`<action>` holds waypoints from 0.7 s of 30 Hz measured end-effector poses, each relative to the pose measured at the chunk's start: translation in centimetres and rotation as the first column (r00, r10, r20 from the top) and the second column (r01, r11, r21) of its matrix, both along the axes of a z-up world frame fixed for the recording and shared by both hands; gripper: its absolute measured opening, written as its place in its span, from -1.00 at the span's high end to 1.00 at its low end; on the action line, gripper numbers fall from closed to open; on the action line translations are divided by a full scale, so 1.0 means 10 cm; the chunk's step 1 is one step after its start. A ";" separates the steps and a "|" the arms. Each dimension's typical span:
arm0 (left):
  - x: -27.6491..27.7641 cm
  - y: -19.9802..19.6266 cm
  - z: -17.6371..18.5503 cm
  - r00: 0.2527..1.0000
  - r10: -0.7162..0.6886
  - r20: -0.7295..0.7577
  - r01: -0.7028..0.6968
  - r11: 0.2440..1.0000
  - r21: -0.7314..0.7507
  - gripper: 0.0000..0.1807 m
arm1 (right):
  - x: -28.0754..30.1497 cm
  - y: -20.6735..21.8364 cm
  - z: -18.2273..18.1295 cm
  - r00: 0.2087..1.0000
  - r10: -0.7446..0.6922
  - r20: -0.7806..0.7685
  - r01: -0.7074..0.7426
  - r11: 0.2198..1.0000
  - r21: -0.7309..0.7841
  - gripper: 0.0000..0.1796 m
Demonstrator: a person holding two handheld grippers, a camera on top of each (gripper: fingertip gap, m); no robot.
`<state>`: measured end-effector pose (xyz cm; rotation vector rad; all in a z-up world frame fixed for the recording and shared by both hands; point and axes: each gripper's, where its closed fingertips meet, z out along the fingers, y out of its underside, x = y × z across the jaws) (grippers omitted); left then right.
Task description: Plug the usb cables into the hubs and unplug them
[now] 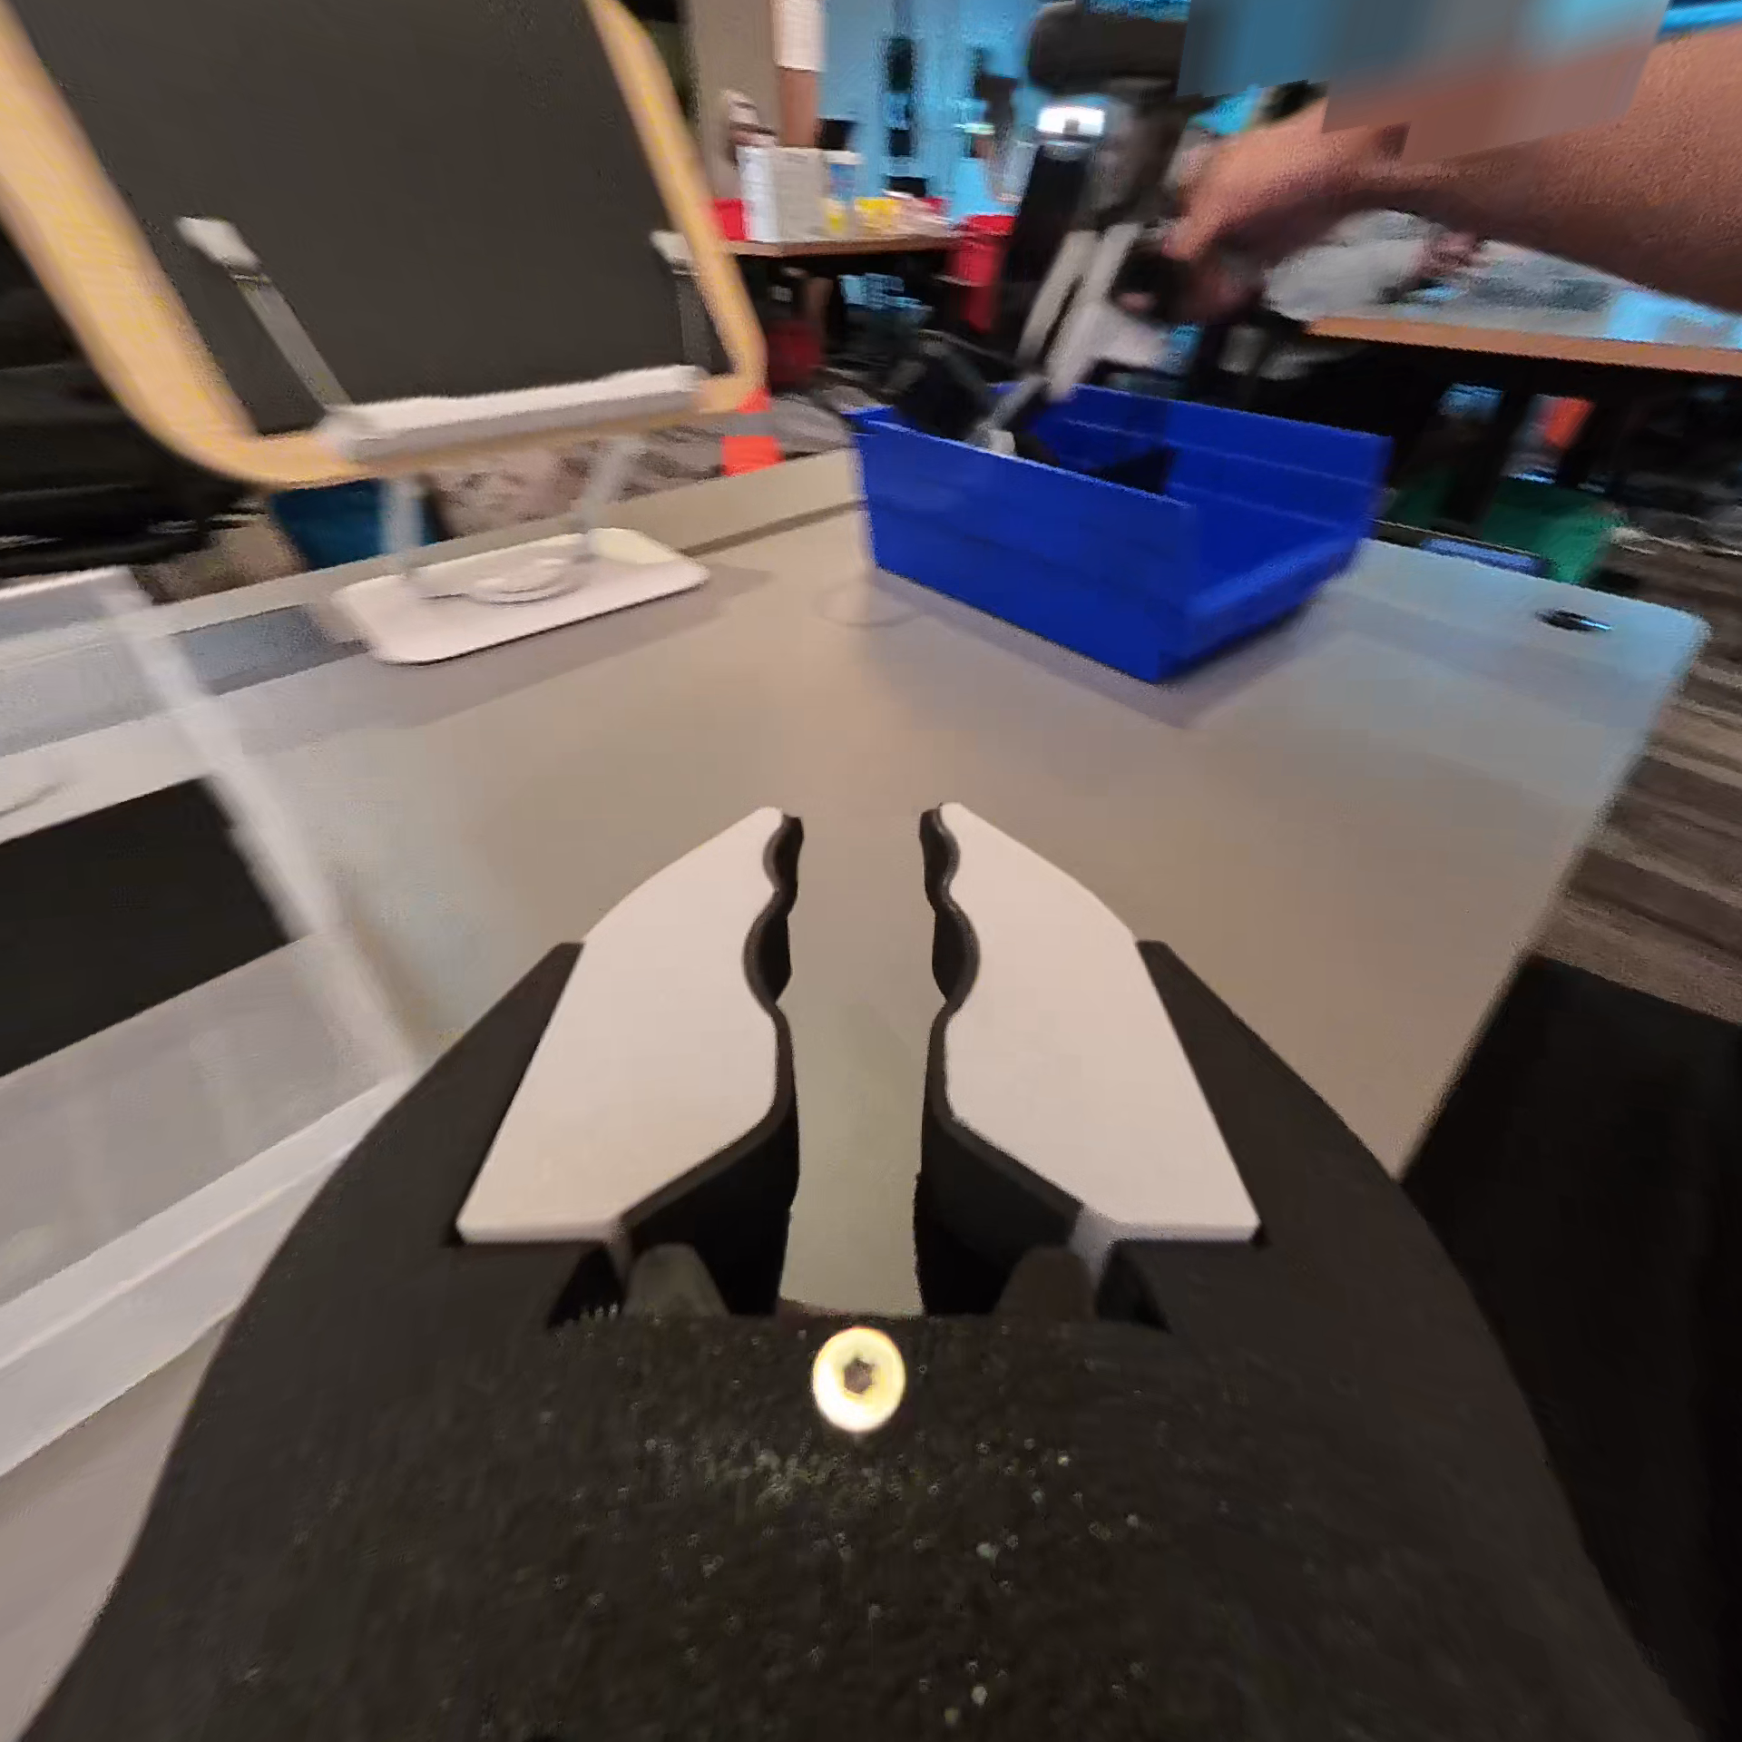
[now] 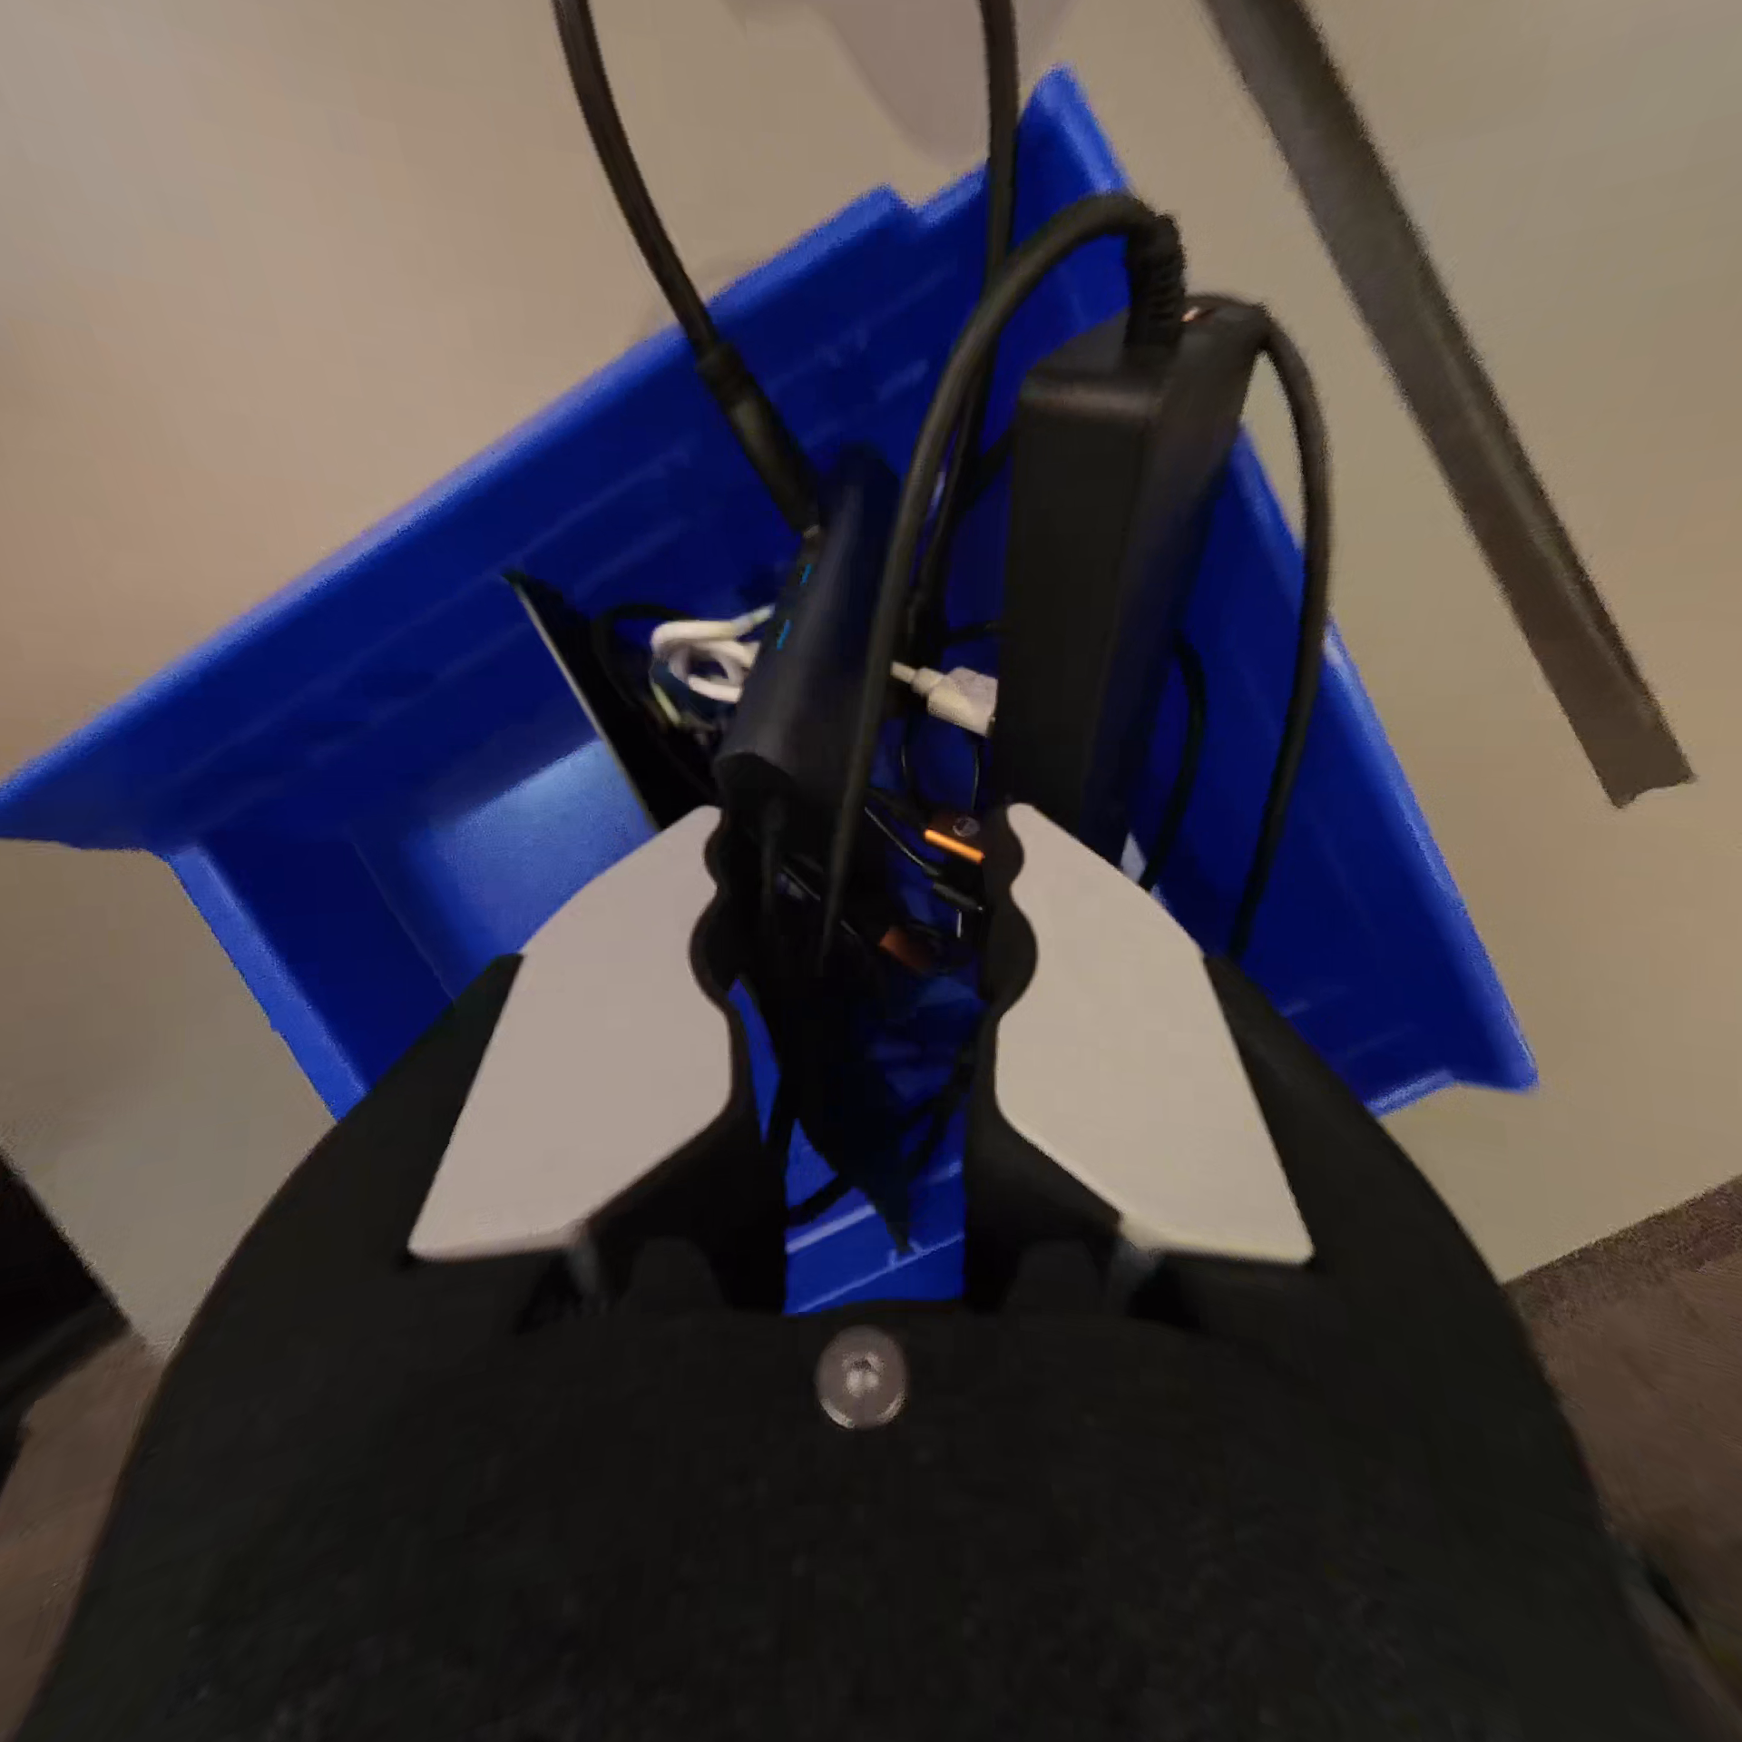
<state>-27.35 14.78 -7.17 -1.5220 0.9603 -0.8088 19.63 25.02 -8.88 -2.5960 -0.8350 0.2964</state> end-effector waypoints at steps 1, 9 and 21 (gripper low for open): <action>-0.17 0.13 0.02 0.997 0.074 0.002 -0.074 0.997 0.008 0.73 | -0.01 -0.02 0.11 1.000 -0.024 -0.016 0.025 0.997 0.072 0.45; -1.52 0.66 0.02 0.857 0.515 0.017 -0.514 0.856 -0.056 0.72 | -0.36 -1.03 1.20 0.886 -0.367 -0.283 0.452 0.548 0.704 0.52; -1.52 0.80 -0.27 0.857 0.506 -0.101 -0.514 0.853 -0.092 0.71 | -1.07 -1.78 -0.35 0.643 -0.631 -0.435 0.747 0.389 0.539 0.37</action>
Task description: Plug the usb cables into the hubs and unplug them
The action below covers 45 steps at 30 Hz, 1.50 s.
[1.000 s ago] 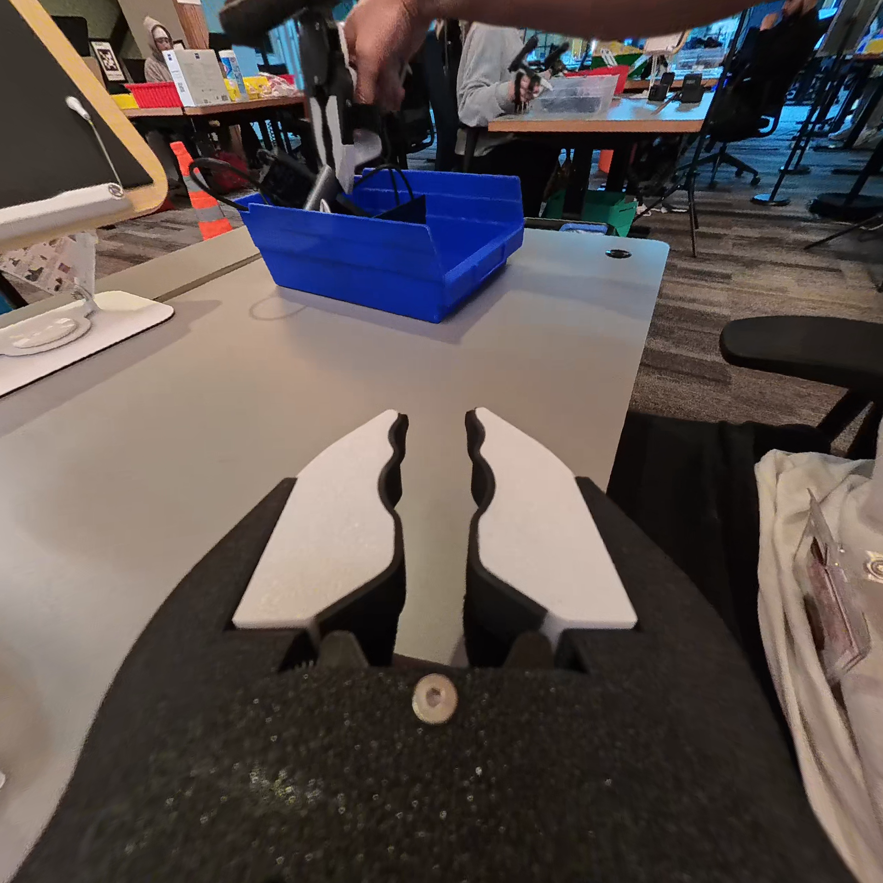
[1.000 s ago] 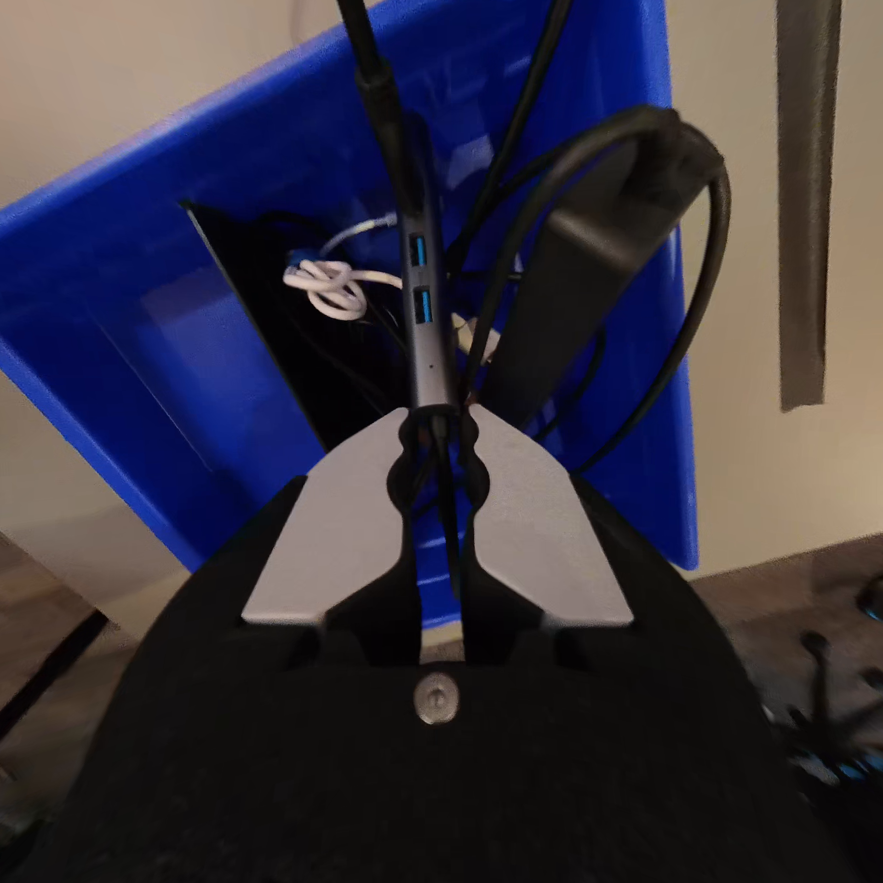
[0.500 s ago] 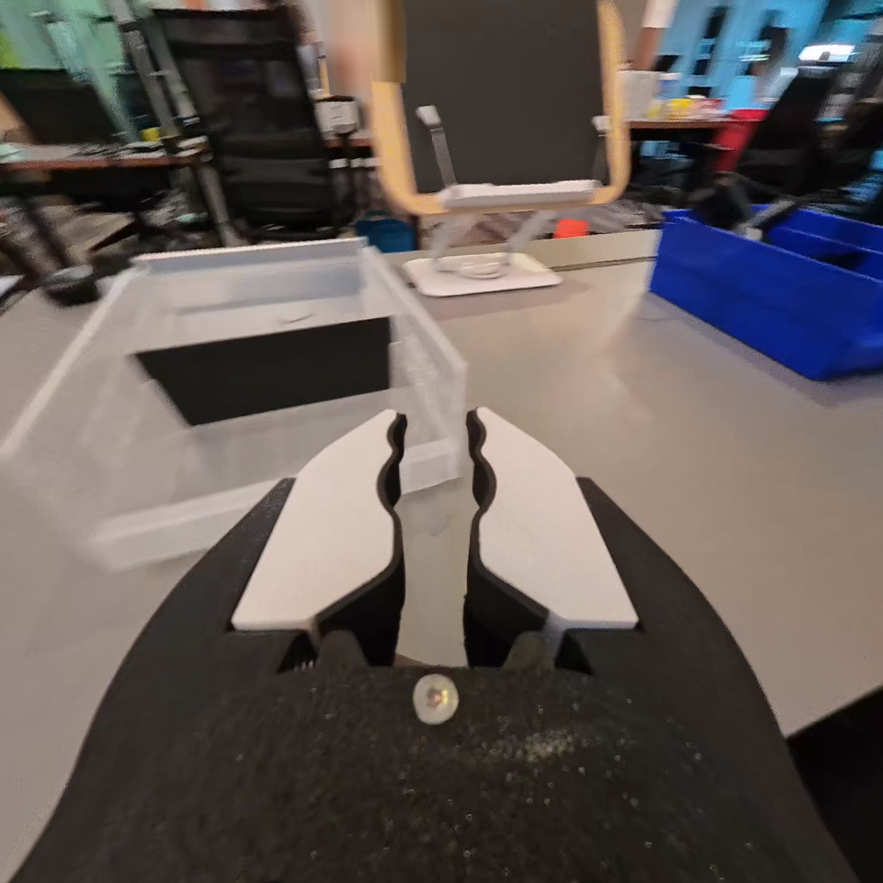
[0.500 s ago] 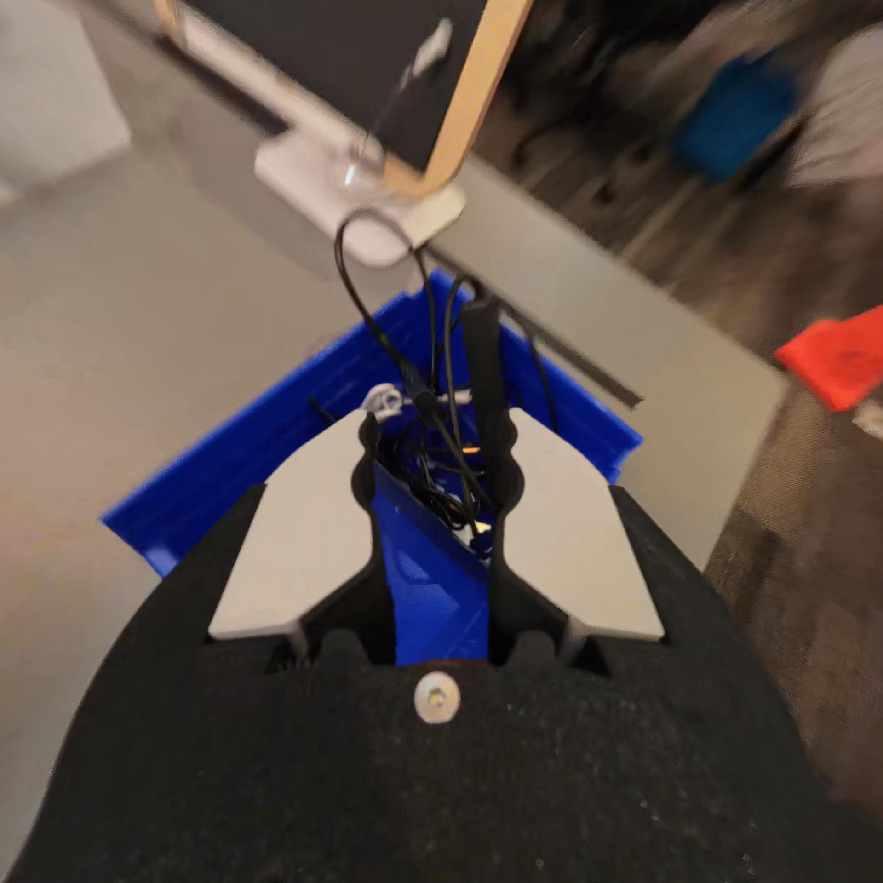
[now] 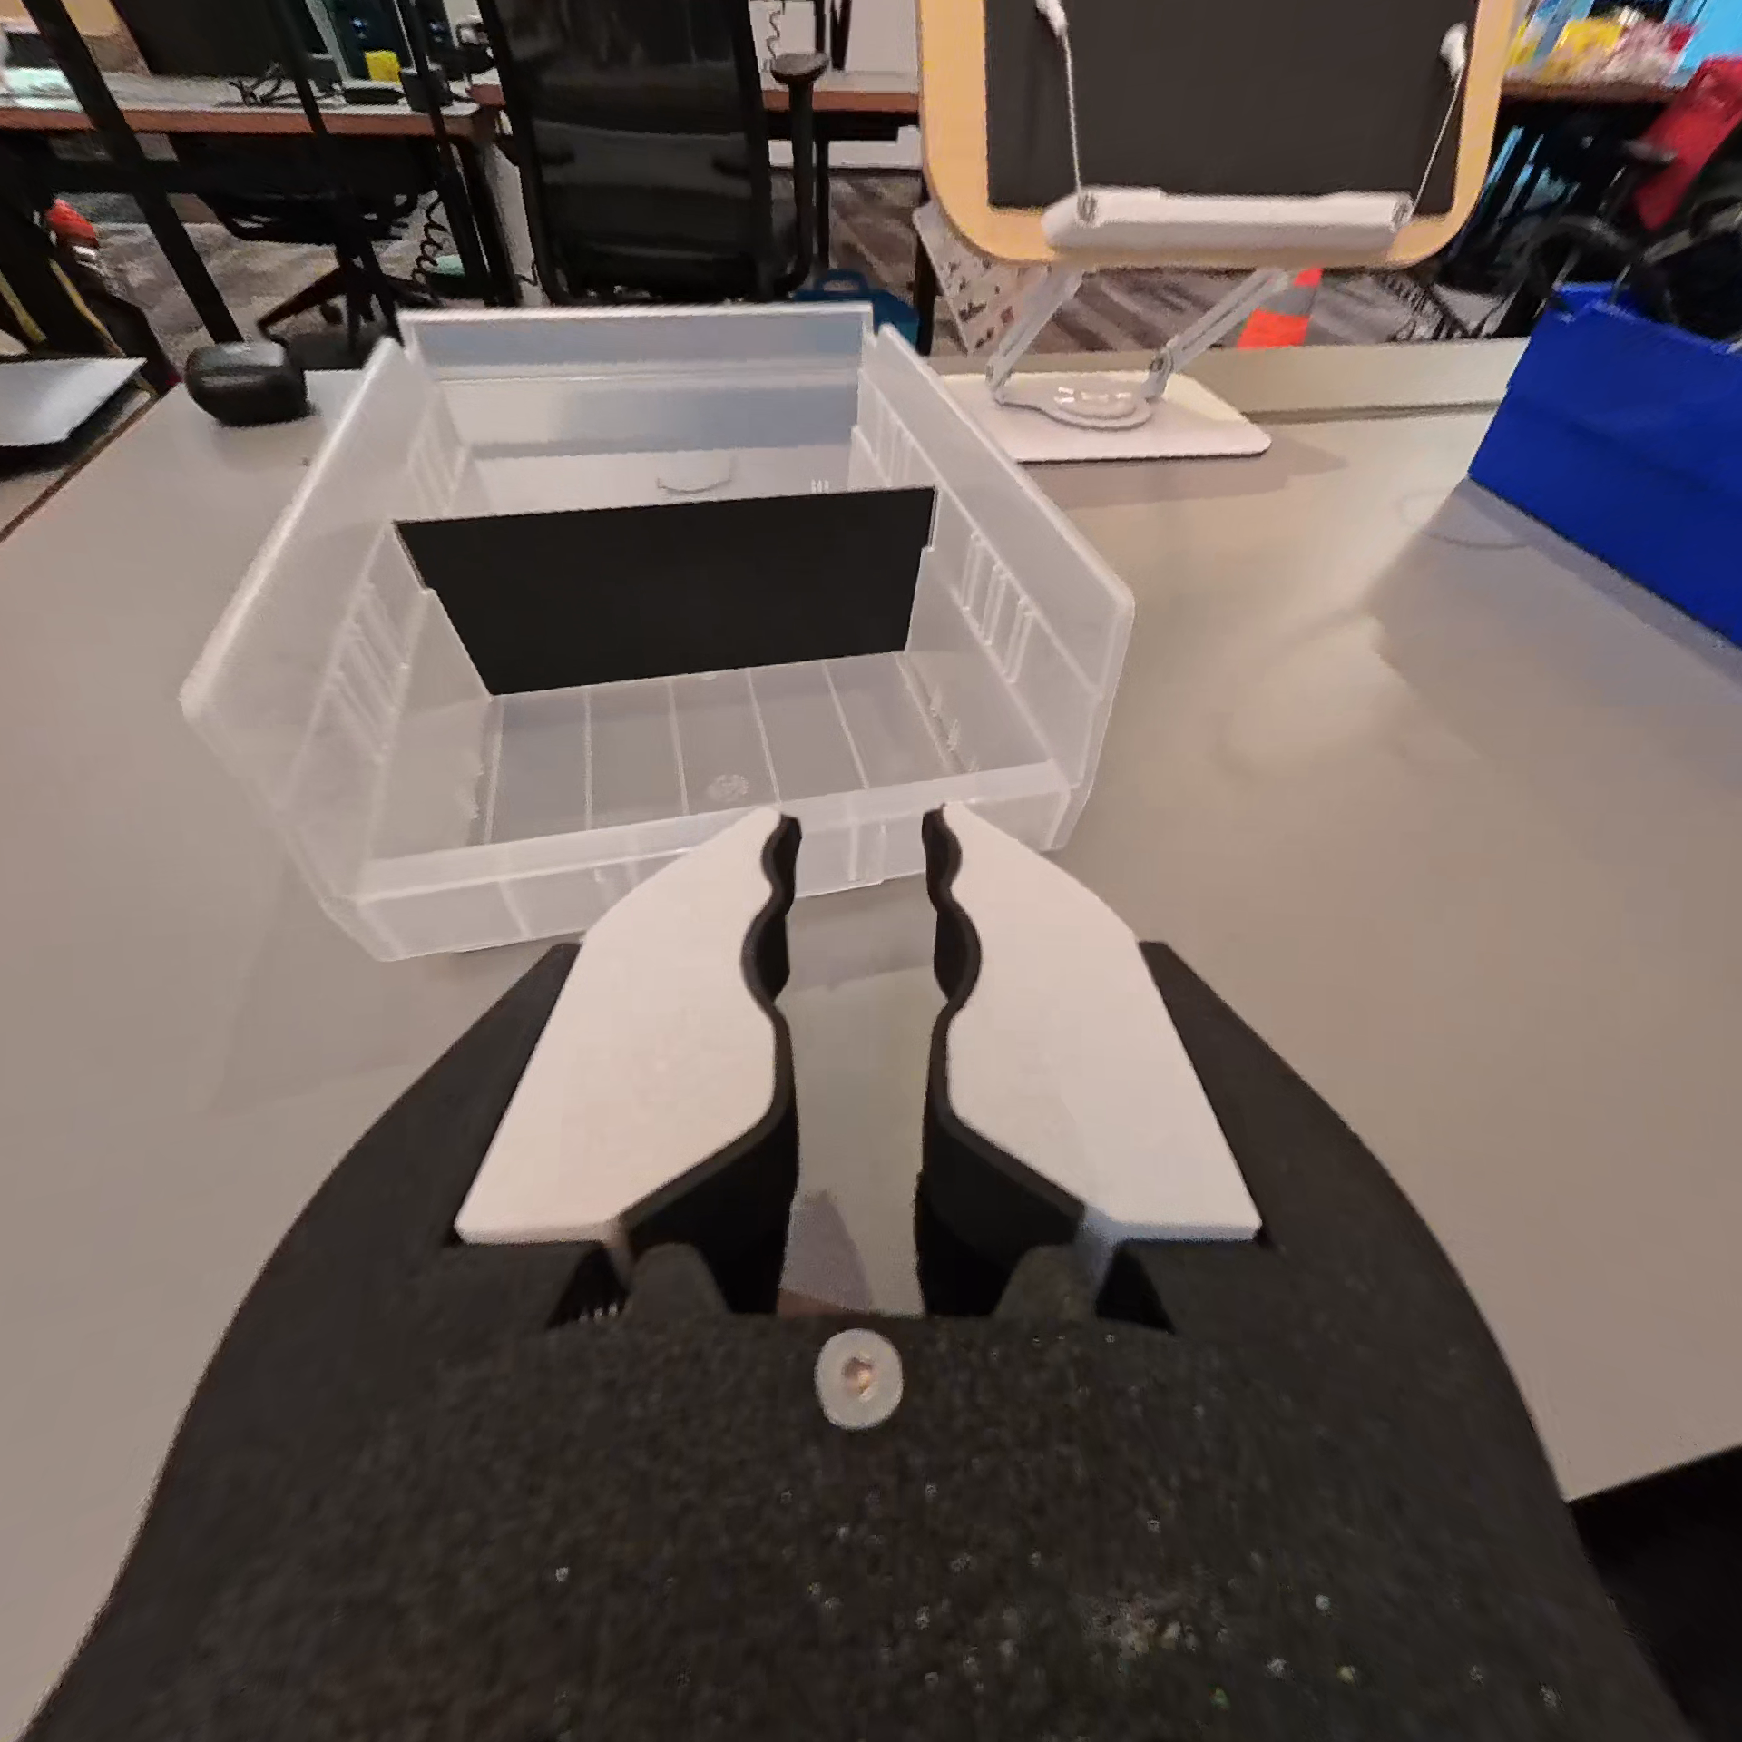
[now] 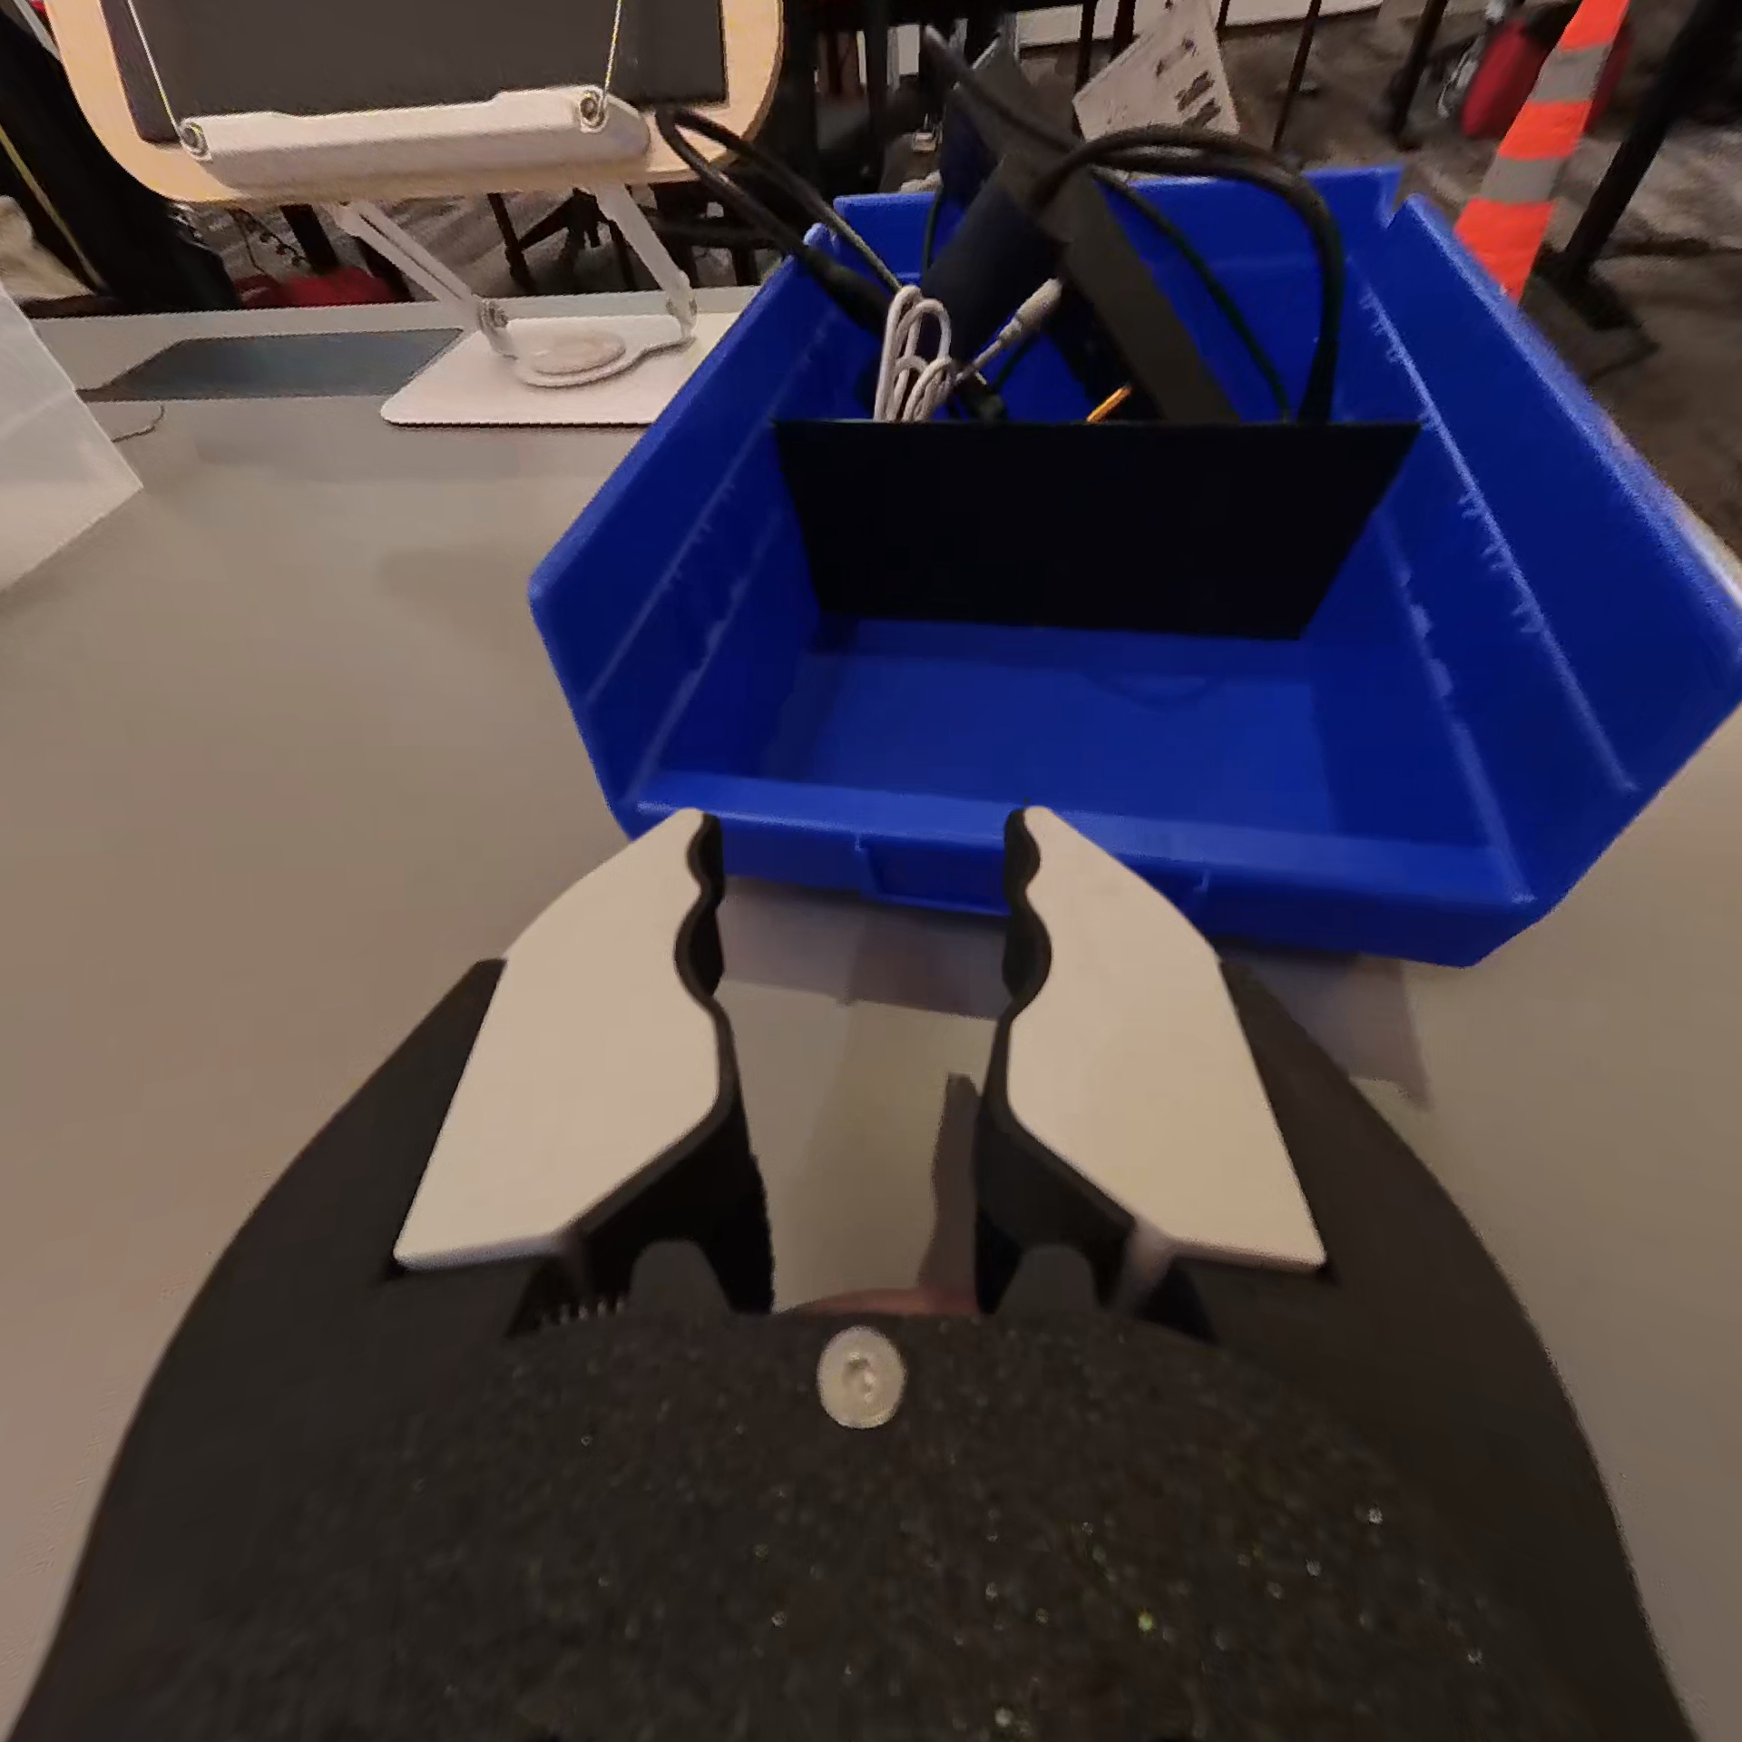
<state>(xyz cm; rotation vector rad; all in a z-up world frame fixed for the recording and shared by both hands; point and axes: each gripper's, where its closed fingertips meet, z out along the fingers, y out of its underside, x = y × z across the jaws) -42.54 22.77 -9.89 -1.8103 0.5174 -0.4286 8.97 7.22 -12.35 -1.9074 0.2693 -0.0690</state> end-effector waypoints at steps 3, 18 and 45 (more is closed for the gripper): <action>0.08 -0.02 -0.05 0.999 -0.024 0.021 0.025 0.999 -0.042 0.71 | 0.05 -0.01 -0.03 1.000 -0.007 0.013 0.007 1.000 0.004 0.38; 0.15 -0.04 -0.08 0.999 -0.043 -0.008 0.043 0.998 -0.042 0.72 | 0.11 -0.03 -0.03 0.999 -0.011 -0.035 0.012 1.000 0.018 0.41; 3.23 -0.62 0.10 0.818 -0.574 -0.027 0.572 0.818 -0.066 0.24 | -0.33 -0.24 0.68 0.993 -0.082 0.087 0.068 0.985 0.160 0.26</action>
